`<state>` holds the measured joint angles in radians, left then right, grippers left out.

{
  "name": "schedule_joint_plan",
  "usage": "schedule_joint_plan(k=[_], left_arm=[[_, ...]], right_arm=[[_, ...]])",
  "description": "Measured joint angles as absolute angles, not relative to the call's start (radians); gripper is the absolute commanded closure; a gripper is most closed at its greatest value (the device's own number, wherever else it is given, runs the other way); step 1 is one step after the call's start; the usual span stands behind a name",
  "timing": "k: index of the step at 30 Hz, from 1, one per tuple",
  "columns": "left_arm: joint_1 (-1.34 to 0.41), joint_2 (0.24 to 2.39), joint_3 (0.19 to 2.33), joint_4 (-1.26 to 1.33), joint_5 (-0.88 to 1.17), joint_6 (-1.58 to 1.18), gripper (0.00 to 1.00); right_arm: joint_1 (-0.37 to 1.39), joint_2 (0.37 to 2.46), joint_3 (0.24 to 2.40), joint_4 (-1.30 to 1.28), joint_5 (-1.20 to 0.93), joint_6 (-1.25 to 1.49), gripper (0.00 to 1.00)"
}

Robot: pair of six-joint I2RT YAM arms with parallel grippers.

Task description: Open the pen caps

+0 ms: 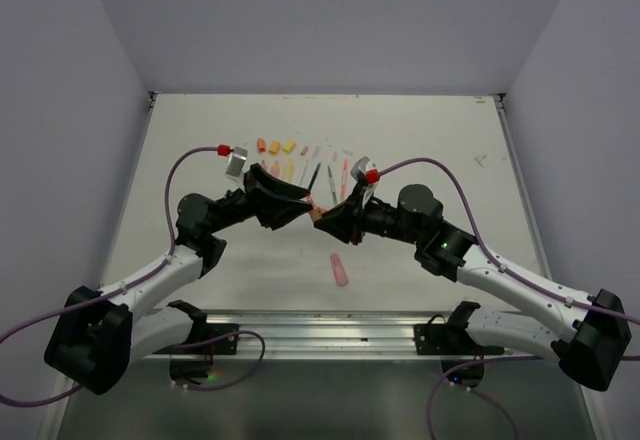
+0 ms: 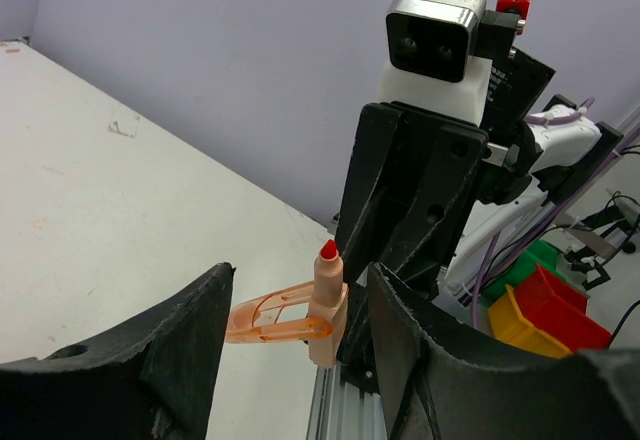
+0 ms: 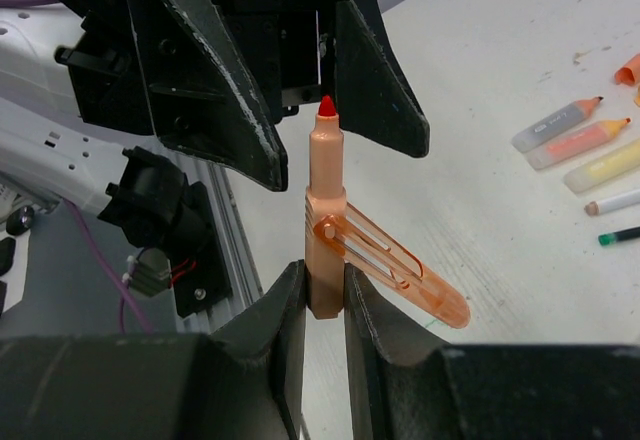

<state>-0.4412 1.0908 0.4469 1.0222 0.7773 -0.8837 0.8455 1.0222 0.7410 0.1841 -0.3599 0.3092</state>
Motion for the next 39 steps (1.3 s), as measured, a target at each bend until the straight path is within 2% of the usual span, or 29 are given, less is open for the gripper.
schedule_joint_plan(k=[6,12,14,17,19,20,23,32,39], left_arm=[[-0.465,1.102,0.447,1.034,0.778,-0.893,0.56],[-0.481,1.108,0.449,1.036,0.775,-0.898,0.81],[-0.481,1.109,0.450,1.035,0.770,-0.896,0.90],[-0.481,1.109,0.450,1.034,0.770,-0.893,0.99],[-0.482,1.106,0.451,1.027,0.769,-0.888,1.00],[-0.482,1.103,0.452,1.022,0.768,-0.881,1.00],[-0.485,1.087,0.470,0.982,0.759,-0.843,1.00],[-0.486,1.045,0.592,0.805,0.748,-0.659,1.00],[-0.486,1.040,0.625,0.737,0.760,-0.592,1.00]], right_arm=[[0.846,1.037,0.742,0.196,-0.360,0.310,0.97],[0.846,1.058,0.742,0.204,-0.366,0.313,0.97],[0.846,1.058,0.742,0.207,-0.370,0.313,0.93],[0.846,1.058,0.742,0.207,-0.372,0.313,0.71],[0.846,1.058,0.743,0.202,-0.376,0.315,0.61],[0.846,1.057,0.744,0.195,-0.378,0.313,0.51],[0.846,1.049,0.753,0.150,-0.384,0.299,0.43],[0.846,0.939,0.776,-0.016,-0.355,0.233,0.39],[0.846,0.972,0.875,-0.053,-0.325,0.168,0.38]])
